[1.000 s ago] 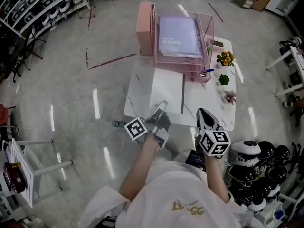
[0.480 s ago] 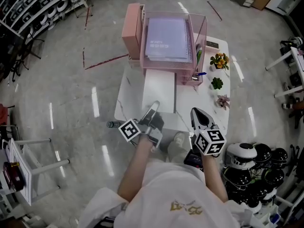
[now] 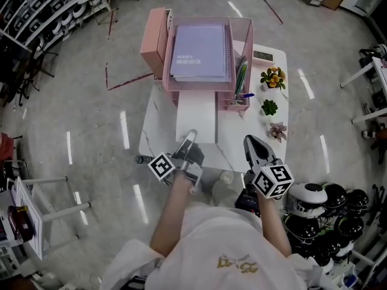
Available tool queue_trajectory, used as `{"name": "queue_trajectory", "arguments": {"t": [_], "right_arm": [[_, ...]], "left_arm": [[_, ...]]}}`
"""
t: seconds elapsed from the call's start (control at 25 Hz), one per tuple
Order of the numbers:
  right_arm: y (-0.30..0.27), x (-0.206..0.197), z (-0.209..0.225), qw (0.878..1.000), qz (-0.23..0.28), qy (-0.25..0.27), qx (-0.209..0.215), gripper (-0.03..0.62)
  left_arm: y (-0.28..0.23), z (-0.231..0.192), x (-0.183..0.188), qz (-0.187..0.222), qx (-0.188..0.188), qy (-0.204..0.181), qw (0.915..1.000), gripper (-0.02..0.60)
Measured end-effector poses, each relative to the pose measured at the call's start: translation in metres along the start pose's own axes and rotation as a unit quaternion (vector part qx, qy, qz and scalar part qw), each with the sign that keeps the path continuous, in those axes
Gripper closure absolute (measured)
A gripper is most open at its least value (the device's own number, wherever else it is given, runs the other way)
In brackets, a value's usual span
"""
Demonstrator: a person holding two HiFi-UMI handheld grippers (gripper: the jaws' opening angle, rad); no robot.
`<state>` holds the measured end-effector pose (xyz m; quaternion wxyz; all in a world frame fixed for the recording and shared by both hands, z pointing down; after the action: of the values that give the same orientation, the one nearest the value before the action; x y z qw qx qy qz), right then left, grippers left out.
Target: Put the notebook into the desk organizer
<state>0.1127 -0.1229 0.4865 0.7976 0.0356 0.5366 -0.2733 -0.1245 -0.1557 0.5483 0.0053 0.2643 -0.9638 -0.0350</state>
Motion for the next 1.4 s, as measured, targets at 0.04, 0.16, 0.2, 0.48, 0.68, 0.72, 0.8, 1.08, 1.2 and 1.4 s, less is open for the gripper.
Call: {"name": "queue_trajectory", "arguments": {"t": [0.04,0.16,0.2,0.48,0.68,0.72,0.8,1.08,1.2,1.4], "right_arm": [[-0.001,0.003,0.003,1.0,0.002,0.004,0.004,0.585],[-0.004,0.006,0.013,1.0,-0.011,0.025,0.0,0.585],[-0.005,0.005,0.016,0.999,-0.019,0.031,-0.003,0.585],[-0.014,0.008,0.036,0.998,-0.041,0.049,0.006,0.585],[-0.02,0.013,0.051,0.998,-0.044,0.048,0.01,0.585],[-0.021,0.015,0.055,0.998,-0.045,0.049,0.009,0.585],[-0.022,0.018,0.061,0.998,-0.046,0.049,0.006,0.585],[-0.033,0.025,0.081,0.998,-0.051,0.044,0.005,0.585],[-0.038,0.027,0.085,0.997,-0.057,0.041,0.007,0.585],[-0.047,0.026,0.092,0.998,-0.061,0.03,0.011,0.585]], "left_arm": [[-0.002,-0.001,0.0,0.003,0.001,0.0,1.0,0.554],[-0.01,-0.004,0.0,0.012,0.003,-0.002,0.9999,0.554],[-0.013,-0.004,-0.001,0.014,0.004,-0.002,0.9999,0.555],[-0.033,-0.01,-0.004,0.028,0.01,0.0,0.9996,0.555],[-0.048,-0.016,-0.004,0.038,0.027,-0.002,0.9989,0.555],[-0.052,-0.015,-0.003,0.041,0.026,-0.001,0.9988,0.554],[-0.059,-0.014,-0.001,0.048,0.024,-0.001,0.9986,0.554],[-0.085,-0.022,0.012,0.061,0.041,-0.01,0.9972,0.554],[-0.097,-0.024,0.016,0.062,0.051,-0.023,0.9965,0.554],[-0.111,-0.033,0.023,0.06,0.098,-0.042,0.9924,0.537]]}}
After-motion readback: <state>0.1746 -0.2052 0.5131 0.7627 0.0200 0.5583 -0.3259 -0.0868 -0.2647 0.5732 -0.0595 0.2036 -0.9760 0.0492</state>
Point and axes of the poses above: the fingertips, and each gripper's own axes: y backward along the fingers, z to its right, x out of its top, the point moved 6 cm from there along y, backward along the fingers, and after that the axes turned 2 degrees about z, right-handed, at the moved point
